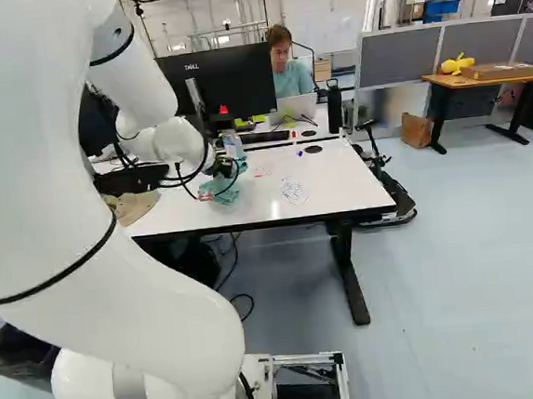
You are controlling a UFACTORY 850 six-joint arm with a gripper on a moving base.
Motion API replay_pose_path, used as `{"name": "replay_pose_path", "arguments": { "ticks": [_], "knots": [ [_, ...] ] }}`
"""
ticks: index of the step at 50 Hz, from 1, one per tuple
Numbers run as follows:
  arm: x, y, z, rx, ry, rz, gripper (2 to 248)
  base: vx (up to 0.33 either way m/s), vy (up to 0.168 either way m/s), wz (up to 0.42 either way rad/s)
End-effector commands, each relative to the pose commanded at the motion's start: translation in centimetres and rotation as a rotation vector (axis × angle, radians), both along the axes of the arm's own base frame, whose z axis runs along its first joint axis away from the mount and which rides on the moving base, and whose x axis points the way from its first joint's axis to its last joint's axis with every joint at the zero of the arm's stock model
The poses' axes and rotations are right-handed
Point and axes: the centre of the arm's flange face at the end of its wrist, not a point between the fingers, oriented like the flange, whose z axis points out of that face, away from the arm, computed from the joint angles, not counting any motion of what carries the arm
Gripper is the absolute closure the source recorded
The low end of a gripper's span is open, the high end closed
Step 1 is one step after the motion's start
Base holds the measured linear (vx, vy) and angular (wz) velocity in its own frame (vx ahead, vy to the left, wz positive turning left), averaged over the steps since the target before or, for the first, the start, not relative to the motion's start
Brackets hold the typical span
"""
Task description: Clean the table with the green towel
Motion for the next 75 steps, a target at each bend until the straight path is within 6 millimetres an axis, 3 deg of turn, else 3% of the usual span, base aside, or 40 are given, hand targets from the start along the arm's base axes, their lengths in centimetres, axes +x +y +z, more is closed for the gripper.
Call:
{"name": "replay_pose_path", "arguments": {
  "ticks": [39,52,75],
  "knots": [
    [-0.4,-6.0,0.0,0.000,0.000,-0.138,204,0.000,0.000,0.000],
    [1.3,-7.4,0.0,0.000,0.000,-0.169,204,0.000,0.000,0.000],
    [5.9,-7.1,0.0,0.000,-0.007,-0.158,204,0.000,0.000,0.000]
  ]
}}
